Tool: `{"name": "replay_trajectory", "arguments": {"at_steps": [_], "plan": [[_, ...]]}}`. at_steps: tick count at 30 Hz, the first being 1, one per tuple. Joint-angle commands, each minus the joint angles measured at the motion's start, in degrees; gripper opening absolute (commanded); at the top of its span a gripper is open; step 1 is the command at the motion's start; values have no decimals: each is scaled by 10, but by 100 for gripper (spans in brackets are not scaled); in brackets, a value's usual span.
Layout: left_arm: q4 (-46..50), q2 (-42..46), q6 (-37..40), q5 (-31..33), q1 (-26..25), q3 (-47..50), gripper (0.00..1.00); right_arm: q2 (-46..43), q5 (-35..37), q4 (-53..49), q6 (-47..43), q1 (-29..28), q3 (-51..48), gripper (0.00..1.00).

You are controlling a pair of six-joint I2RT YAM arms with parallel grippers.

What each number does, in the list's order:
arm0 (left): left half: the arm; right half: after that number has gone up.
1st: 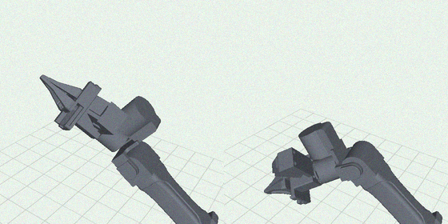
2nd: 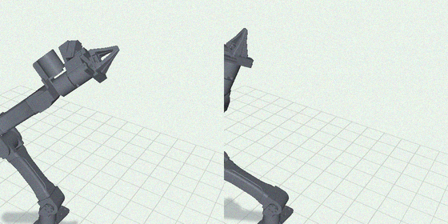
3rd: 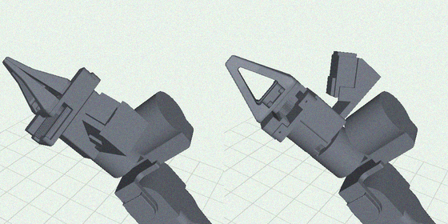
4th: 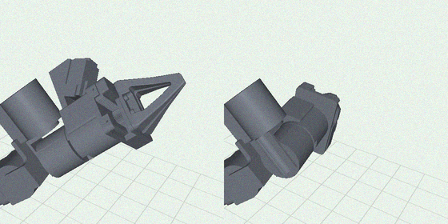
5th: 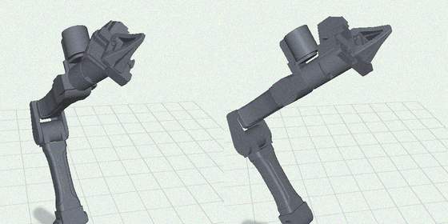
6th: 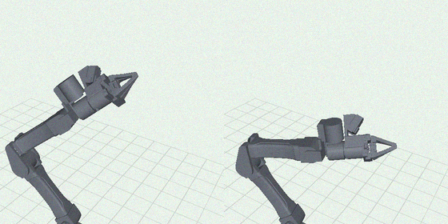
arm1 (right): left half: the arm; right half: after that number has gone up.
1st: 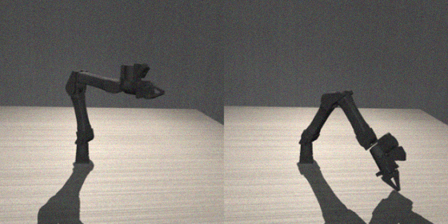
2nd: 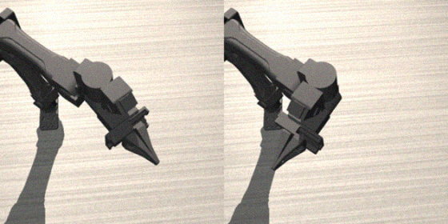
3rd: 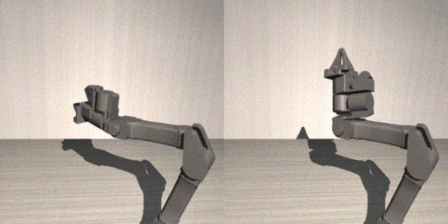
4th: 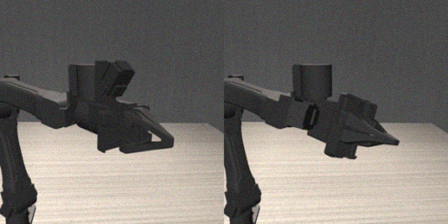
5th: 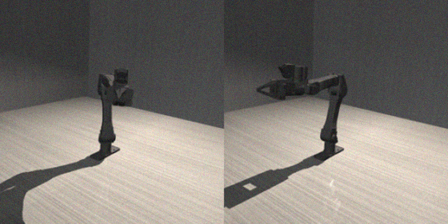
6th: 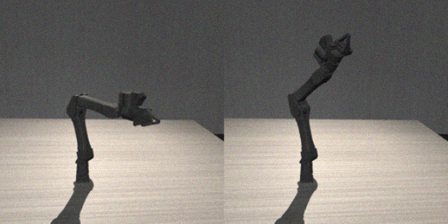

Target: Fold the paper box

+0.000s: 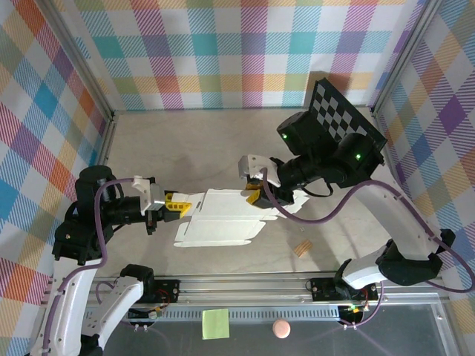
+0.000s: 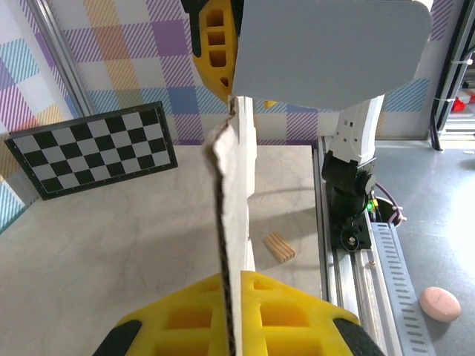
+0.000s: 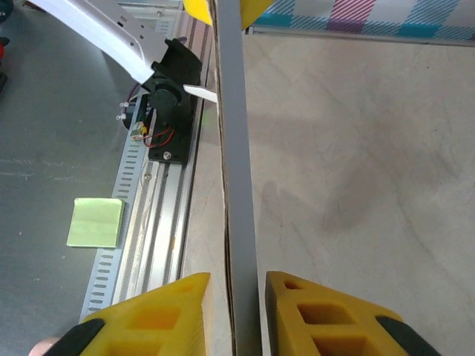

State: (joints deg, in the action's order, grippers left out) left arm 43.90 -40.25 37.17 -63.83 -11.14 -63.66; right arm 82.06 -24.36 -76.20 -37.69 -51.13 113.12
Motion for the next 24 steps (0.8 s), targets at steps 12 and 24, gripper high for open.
{"name": "replay_trajectory", "arguments": {"at_steps": [12,24], "plan": [[1,-11,19,-15,-5,-4,0,42,30,-58,-12,-30,63,14],[-182,11,-206,201,-5,26,60,28,51,15,54,-4,31,0]]}}
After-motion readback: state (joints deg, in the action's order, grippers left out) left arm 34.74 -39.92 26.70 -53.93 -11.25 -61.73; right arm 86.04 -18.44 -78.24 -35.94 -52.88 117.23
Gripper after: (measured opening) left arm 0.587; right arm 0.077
